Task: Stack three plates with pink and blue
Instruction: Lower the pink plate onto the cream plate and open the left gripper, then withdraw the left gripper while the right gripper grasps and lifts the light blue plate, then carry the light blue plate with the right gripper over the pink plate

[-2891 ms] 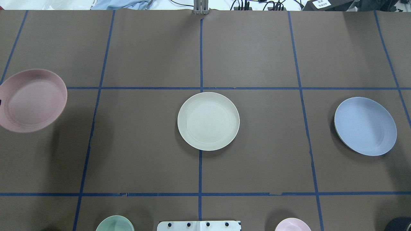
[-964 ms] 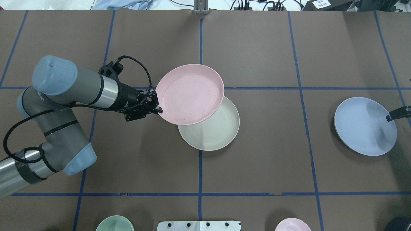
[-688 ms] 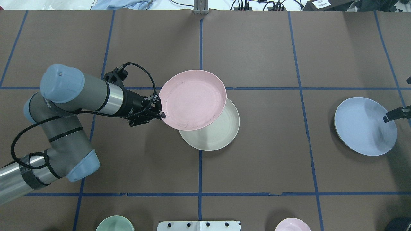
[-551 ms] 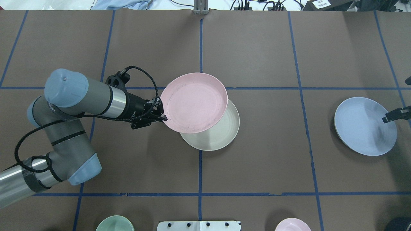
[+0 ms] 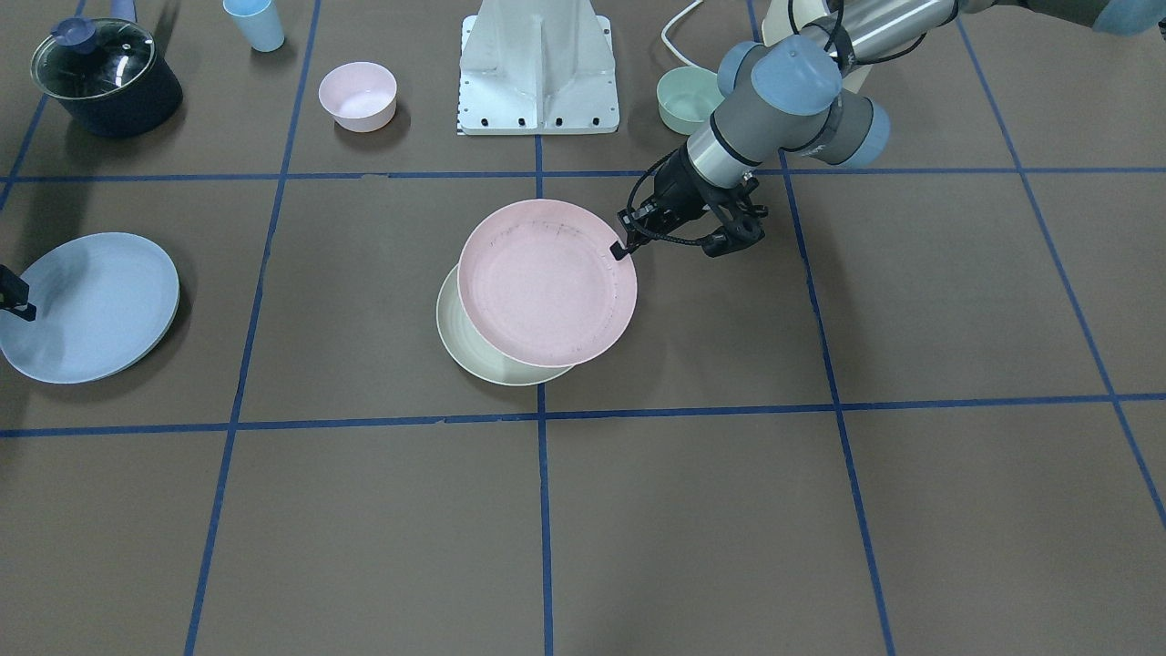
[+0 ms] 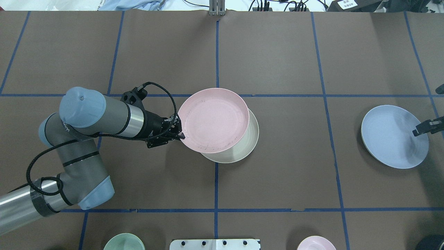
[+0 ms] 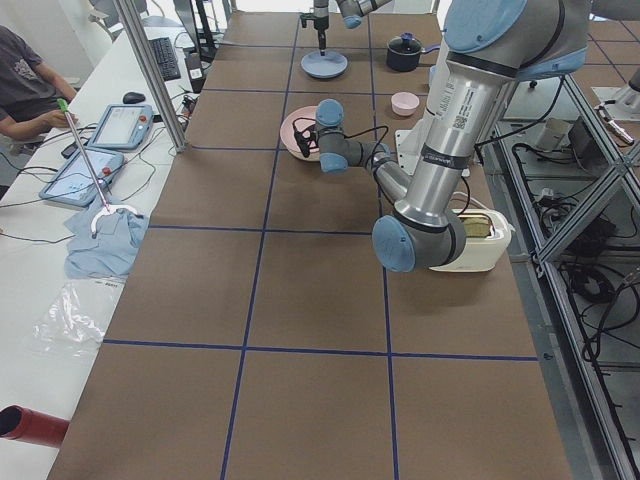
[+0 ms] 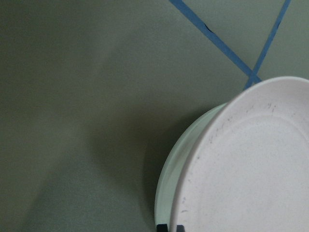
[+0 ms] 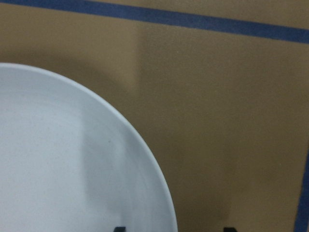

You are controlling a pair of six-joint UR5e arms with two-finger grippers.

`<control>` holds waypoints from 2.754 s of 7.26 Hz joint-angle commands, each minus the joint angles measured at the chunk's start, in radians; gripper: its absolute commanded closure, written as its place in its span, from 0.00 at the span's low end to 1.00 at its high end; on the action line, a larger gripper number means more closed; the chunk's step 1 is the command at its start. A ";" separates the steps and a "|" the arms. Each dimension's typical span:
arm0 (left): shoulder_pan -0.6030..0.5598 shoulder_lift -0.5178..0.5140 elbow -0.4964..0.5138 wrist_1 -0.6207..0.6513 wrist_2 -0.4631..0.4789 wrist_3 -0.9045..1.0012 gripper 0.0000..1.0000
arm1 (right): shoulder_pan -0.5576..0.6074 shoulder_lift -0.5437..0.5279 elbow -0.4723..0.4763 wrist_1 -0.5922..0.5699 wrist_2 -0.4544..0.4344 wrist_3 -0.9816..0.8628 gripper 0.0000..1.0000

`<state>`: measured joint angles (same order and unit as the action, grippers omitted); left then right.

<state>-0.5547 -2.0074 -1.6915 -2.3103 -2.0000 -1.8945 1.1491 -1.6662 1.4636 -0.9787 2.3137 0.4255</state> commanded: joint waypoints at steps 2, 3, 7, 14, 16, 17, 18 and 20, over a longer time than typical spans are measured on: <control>0.005 -0.089 0.094 0.000 0.032 -0.002 1.00 | 0.001 0.000 -0.002 0.000 0.009 -0.001 0.61; 0.007 -0.094 0.111 0.000 0.032 -0.002 1.00 | 0.001 0.005 -0.002 -0.003 0.018 -0.001 0.82; 0.007 -0.082 0.112 0.000 0.039 0.020 0.01 | 0.046 0.014 0.014 -0.031 0.139 0.001 1.00; -0.091 0.079 -0.020 0.029 -0.002 0.225 0.00 | 0.210 0.124 0.096 -0.032 0.405 0.143 1.00; -0.175 0.175 -0.054 0.029 -0.057 0.378 0.00 | 0.138 0.210 0.150 -0.029 0.385 0.368 1.00; -0.229 0.218 -0.062 0.031 -0.084 0.473 0.00 | 0.064 0.267 0.182 -0.029 0.328 0.504 1.00; -0.296 0.258 -0.062 0.037 -0.123 0.577 0.00 | -0.018 0.334 0.194 -0.028 0.264 0.650 1.00; -0.397 0.315 -0.063 0.104 -0.145 0.804 0.00 | -0.211 0.409 0.225 -0.029 0.060 0.822 1.00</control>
<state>-0.8880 -1.7288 -1.7531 -2.2478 -2.1305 -1.2359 1.0573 -1.3099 1.6699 -1.0068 2.4961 1.1345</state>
